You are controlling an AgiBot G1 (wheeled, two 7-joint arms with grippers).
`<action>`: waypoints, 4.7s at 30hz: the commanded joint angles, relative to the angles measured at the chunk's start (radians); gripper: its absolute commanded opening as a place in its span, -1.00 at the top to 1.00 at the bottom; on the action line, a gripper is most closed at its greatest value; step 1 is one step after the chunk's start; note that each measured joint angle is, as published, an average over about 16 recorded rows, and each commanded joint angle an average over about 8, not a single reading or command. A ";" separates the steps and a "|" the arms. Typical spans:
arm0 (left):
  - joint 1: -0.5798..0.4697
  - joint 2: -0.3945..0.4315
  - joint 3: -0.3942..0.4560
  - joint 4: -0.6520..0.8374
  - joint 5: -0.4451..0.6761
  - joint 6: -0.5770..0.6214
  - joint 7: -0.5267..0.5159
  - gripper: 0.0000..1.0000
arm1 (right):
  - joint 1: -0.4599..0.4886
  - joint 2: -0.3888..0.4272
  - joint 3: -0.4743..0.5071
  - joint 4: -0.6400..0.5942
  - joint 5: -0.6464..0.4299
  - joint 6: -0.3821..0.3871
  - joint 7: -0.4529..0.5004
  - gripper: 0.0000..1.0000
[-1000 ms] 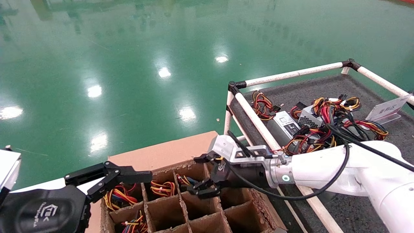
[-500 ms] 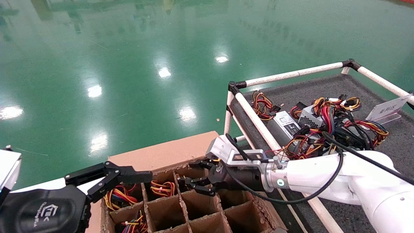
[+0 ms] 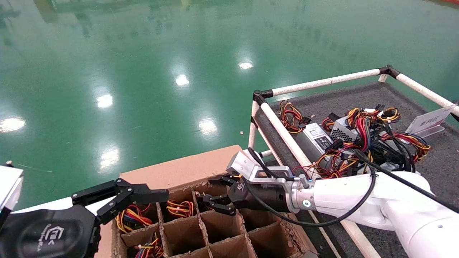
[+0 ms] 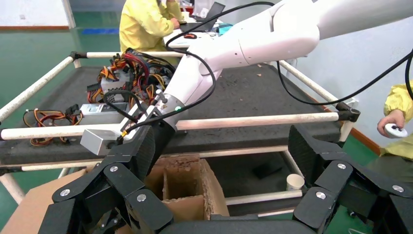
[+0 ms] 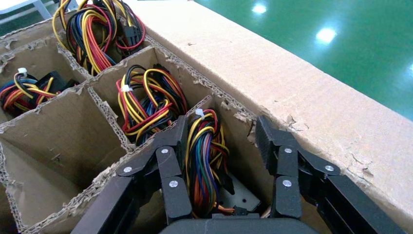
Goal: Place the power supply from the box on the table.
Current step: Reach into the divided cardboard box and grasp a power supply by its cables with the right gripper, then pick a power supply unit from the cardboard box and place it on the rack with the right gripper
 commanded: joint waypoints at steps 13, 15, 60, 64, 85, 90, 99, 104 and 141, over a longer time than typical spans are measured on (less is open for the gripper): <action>0.000 0.000 0.000 0.000 0.000 0.000 0.000 -1.00 | -0.024 -0.001 -0.014 0.022 0.009 0.006 0.028 1.00; 0.000 0.000 0.000 0.000 0.000 0.000 0.000 -1.00 | -0.029 -0.002 -0.017 0.026 0.011 0.006 0.032 1.00; 0.000 -0.001 0.001 0.000 -0.001 -0.001 0.001 -1.00 | 0.145 0.144 0.095 0.119 0.288 -0.403 0.216 1.00; 0.000 -0.001 0.001 0.000 -0.001 -0.001 0.001 -1.00 | 0.192 0.177 0.108 0.180 0.336 -0.402 0.272 1.00; 0.000 -0.001 0.002 0.000 -0.001 -0.001 0.001 -1.00 | 0.418 0.564 0.117 0.393 0.463 -0.398 0.467 1.00; 0.000 -0.001 0.002 0.000 -0.001 -0.001 0.001 -1.00 | 0.459 0.679 0.101 0.388 0.461 -0.401 0.471 1.00; -0.001 -0.001 0.002 0.000 -0.001 -0.001 0.001 -1.00 | 0.497 0.869 0.049 0.415 0.473 -0.407 0.487 1.00; -0.001 -0.001 0.002 0.000 -0.002 -0.001 0.001 -1.00 | 0.494 0.969 0.017 0.430 0.489 -0.406 0.487 1.00; -0.001 -0.001 0.003 0.000 -0.002 -0.001 0.002 -1.00 | 0.281 1.024 -0.125 -0.042 0.414 -0.323 0.182 1.00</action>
